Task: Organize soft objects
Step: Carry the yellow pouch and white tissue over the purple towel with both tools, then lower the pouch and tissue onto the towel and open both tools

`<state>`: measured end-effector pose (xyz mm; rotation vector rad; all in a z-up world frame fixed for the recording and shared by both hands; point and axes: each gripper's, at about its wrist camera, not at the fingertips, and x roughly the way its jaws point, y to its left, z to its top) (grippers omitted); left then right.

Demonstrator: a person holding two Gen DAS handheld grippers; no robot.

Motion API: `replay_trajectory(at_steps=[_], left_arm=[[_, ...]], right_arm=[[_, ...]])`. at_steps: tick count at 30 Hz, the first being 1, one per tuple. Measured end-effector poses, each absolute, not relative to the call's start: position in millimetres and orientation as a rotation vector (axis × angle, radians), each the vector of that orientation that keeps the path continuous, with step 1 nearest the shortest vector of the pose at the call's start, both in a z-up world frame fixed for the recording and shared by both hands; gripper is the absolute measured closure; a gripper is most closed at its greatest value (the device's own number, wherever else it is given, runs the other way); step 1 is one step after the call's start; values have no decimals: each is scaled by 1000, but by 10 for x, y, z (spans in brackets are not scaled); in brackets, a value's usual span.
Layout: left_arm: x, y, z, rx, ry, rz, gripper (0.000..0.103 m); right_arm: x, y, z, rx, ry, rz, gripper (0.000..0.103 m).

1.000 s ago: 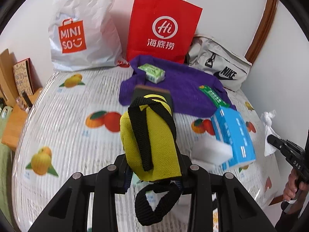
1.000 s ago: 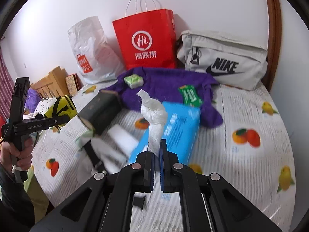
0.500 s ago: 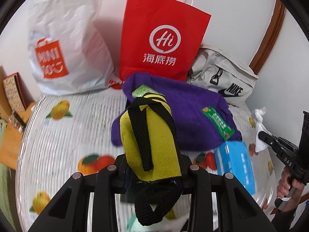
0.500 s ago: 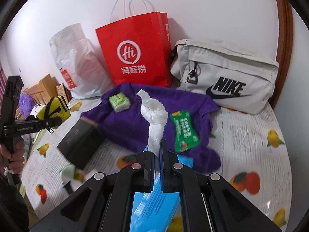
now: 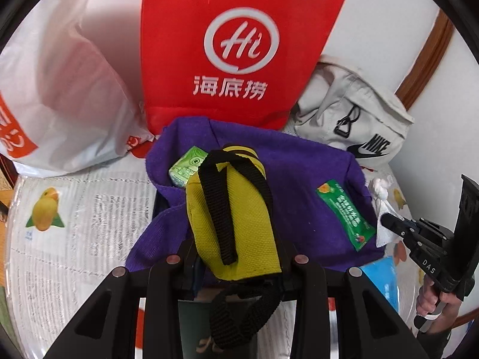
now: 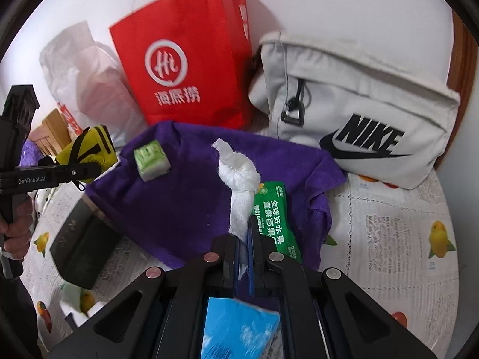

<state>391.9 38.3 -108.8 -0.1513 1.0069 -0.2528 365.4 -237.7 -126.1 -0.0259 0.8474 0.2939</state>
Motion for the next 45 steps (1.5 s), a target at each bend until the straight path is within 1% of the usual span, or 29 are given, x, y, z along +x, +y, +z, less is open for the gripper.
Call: replay_trajectory(at_steps=[8,12,14,16,20,23,24,25,26,27,28,29,30,33,35,45], left_arm=[[4165,271,-1335,-157,1078,-280,69],[4261,179,-1463,-141,1115,-289,63],[4262,166,-1498,-127,1115,-284,63],[4266,159,-1534,-105,1116,-268,58],[4300,140,-1608,-88,1136,-262,51],[4313,111,-1604,-62,1129,-243,38],[4325,104,-1591,-59,1121,-236,31],[4329,97,-1576,-58,1112,-232,27],[4326,92,-1549,-57,1099,-235,25],[4325,89,-1537,-52,1098,-237,20],[4322,91,-1531,-49,1096,-235,18],[4313,85,-1516,-43,1090,-229,17],[4307,80,-1504,-37,1085,-222,16],[4293,128,-1456,-41,1080,-200,14],[4298,138,-1426,-50,1080,-191,13],[4165,186,-1271,-65,1066,-222,10]], right_arm=[[3902,-2413,-1467,-31,907,281,98],[3992,-2429,-1570,-34,945,270,98],[4007,-2440,-1604,-44,955,257,97],[4020,-2447,-1623,-50,954,253,97],[4092,-2415,-1694,-59,975,252,97],[4116,-2394,-1723,-75,982,256,97],[4125,-2386,-1728,-75,984,258,94],[4147,-2372,-1738,-72,987,260,92],[4162,-2364,-1746,-69,987,261,86],[4171,-2361,-1749,-64,987,261,77],[4175,-2356,-1748,-60,988,262,71],[4174,-2344,-1742,-58,984,264,60],[4162,-2338,-1729,-57,974,267,52],[4126,-2321,-1682,-65,957,269,43],[4095,-2321,-1653,-65,954,267,41],[3888,-2379,-1515,-56,933,276,41]])
